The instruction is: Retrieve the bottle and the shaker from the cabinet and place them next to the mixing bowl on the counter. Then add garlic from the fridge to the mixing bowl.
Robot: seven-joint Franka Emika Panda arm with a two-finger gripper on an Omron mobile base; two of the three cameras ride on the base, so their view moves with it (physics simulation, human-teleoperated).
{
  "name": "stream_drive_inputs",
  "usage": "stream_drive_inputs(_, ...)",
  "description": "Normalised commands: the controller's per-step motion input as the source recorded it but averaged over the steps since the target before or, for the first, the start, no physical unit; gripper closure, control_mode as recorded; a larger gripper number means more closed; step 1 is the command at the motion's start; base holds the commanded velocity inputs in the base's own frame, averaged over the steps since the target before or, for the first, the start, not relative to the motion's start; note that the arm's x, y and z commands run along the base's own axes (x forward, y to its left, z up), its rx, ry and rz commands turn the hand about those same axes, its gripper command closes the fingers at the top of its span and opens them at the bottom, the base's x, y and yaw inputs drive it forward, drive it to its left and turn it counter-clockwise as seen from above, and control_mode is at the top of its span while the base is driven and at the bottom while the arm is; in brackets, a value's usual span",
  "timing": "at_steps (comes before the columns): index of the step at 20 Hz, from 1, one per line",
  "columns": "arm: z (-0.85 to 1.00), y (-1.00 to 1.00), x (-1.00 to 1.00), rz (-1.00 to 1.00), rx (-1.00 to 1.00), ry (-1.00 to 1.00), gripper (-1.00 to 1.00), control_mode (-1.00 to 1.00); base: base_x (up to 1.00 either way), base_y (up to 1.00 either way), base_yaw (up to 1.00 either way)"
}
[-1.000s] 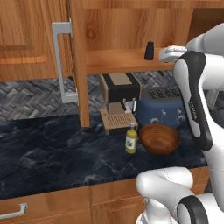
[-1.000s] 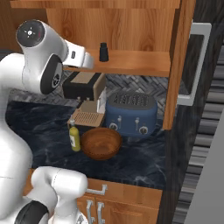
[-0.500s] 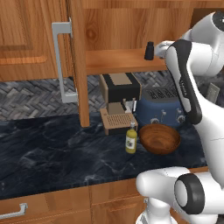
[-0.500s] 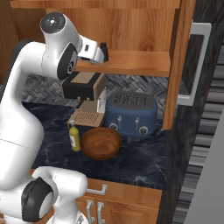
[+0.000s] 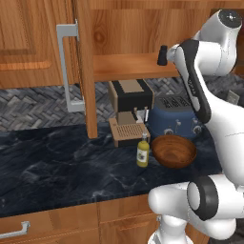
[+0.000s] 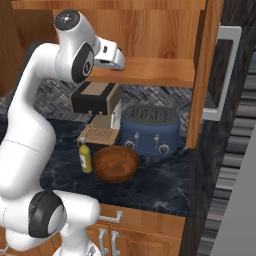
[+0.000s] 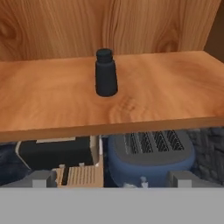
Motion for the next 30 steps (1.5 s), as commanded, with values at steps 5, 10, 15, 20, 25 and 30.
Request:
stream_drive_inputs(5,-0.16,0.15,0.02,0.00,-0.16,-0.13,-1.00,-1.00,0.00,0.00,0.00)
stream_drive_inputs(10,-0.13,0.01,0.30,0.00,-0.01,-0.08,-1.00,-1.00,0.00,0.00,0.00)
stream_drive_inputs(15,0.15,-0.02,0.26,0.00,0.08,0.00,-1.00,-1.00,0.00,0.00,0.00)
stream_drive_inputs(20,0.11,0.00,0.03,0.00,0.08,0.08,-1.00,-1.00,0.00,0.00,0.00)
stream_drive_inputs(25,0.00,0.00,0.09,0.00,0.01,0.07,-1.00,-1.00,0.00,0.00,0.00)
stream_drive_inputs(30,-0.02,0.00,0.22,0.00,0.00,0.00,-1.00,-1.00,0.00,0.00,0.00)
